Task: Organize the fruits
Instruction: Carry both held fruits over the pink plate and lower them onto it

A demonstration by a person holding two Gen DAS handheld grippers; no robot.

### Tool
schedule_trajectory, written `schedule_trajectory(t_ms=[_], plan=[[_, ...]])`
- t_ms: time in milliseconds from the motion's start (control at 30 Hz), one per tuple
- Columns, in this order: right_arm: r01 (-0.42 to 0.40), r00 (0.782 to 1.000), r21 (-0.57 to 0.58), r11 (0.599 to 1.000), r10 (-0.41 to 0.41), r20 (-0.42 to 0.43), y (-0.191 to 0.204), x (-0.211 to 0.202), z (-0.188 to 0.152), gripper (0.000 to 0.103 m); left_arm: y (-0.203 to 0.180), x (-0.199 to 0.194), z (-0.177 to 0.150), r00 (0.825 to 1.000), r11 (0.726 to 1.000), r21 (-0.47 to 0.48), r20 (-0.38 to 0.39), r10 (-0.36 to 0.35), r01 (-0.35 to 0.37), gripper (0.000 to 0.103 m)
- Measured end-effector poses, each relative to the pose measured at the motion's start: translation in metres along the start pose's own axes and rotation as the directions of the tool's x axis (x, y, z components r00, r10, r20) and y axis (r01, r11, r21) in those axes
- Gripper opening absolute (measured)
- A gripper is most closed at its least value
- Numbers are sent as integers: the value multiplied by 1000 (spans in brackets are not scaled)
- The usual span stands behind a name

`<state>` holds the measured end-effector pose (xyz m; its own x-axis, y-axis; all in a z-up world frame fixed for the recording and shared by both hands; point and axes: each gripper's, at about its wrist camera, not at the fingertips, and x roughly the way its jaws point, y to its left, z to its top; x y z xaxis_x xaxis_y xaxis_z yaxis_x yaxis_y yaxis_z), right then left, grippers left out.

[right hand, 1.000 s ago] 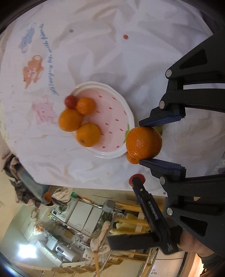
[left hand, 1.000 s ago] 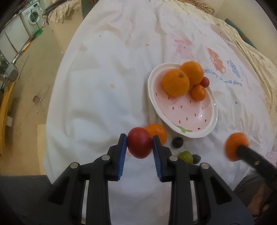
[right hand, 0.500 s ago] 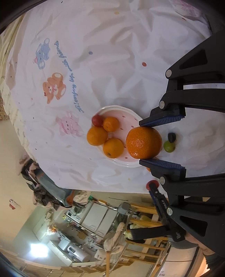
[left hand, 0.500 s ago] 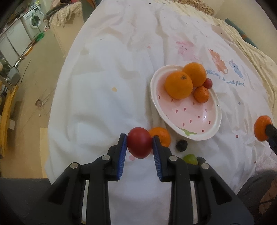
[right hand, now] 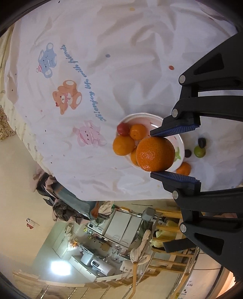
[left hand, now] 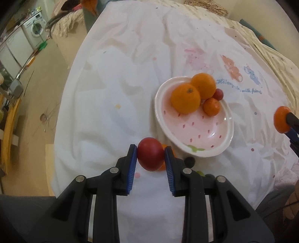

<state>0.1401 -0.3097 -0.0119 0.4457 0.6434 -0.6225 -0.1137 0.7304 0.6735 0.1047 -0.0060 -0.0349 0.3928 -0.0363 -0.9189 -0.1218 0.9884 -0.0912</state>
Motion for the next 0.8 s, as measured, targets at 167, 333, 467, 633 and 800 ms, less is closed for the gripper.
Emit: schedule_trajectory(t_ms=[167, 333, 467, 633, 800], plan=[[-4, 1000, 21, 1000, 3, 7, -7, 4, 12, 39, -17, -8, 14, 1000, 999, 47, 19, -4, 3, 26], [-15, 1000, 22, 1000, 15, 2, -6, 12, 20, 39, -34, -6, 32, 999, 996, 89, 33, -5, 2, 26], [-7, 1000, 22, 1000, 8, -11, -7, 20, 25, 39, -46, 0, 42, 1000, 993, 121, 29, -1, -2, 26], [-20, 999, 53, 998, 22, -42, -13, 32, 26, 39, -55, 8, 49, 1000, 989, 144, 18, -20, 17, 26], [-26, 995, 71, 997, 33, -98, -16, 54, 26, 39, -65, 31, 51, 997, 985, 157, -28, -71, 75, 26]])
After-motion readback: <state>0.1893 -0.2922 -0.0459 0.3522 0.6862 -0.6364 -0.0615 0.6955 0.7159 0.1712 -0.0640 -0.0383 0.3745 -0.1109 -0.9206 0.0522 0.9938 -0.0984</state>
